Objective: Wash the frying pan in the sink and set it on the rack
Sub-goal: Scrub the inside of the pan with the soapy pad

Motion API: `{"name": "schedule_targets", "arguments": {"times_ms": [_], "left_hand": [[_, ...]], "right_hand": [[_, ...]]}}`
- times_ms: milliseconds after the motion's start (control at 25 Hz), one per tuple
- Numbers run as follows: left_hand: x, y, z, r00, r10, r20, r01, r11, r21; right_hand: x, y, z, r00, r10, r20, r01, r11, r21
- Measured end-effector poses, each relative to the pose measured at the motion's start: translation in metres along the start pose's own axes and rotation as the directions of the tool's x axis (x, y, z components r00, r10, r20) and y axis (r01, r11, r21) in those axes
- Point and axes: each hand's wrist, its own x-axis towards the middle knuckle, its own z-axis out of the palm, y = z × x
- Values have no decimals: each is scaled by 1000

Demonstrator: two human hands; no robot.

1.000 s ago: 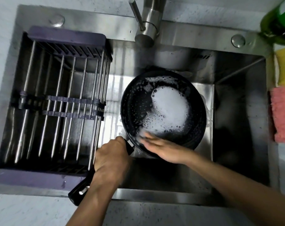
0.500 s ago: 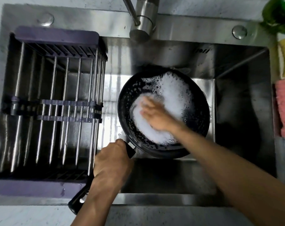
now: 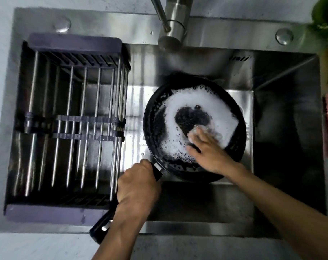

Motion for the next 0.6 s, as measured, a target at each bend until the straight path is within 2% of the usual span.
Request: {"name": "schedule_targets", "arguments": {"times_ms": [40, 80, 120, 200, 240, 280, 400, 480, 520, 600], "left_hand": [[-1, 0, 0, 1000, -2, 7, 2, 1000, 19], [0, 1, 0, 1000, -2, 10, 2, 1000, 30], [0, 2, 2, 1000, -1, 12, 1, 999, 38], [1, 4, 4, 1000, -10, 8, 10, 998, 60], [3, 5, 4, 1000, -14, 4, 13, 997, 72], [4, 5, 4, 1000, -15, 8, 15, 996, 87], [2, 5, 0, 1000, -12, 26, 10, 996, 90], [2, 6, 1, 1000, -7, 18, 5, 997, 78], [3, 6, 3, 1000, -6, 14, 5, 998, 60], [3, 4, 2, 1000, -13, 9, 13, 1000, 22]], "right_hand": [[-6, -15, 14, 996, -67, 67, 65, 998, 27], [8, -29, 21, 985, -161, 60, 155, 983, 95], [33, -51, 15, 982, -185, 31, 176, 966, 187], [75, -95, -22, 998, -13, -67, 41, 900, 433], [84, -107, -28, 995, 33, -93, 23, 841, 541], [79, -112, -19, 997, 16, -75, 34, 784, 620], [40, -124, 11, 976, -159, 148, 27, 765, 643], [28, -130, 6, 983, -144, 116, 4, 642, 767], [20, -125, -3, 984, -145, 103, 16, 649, 761], [-7, -84, -2, 963, -223, 148, 112, 837, 536]]}}
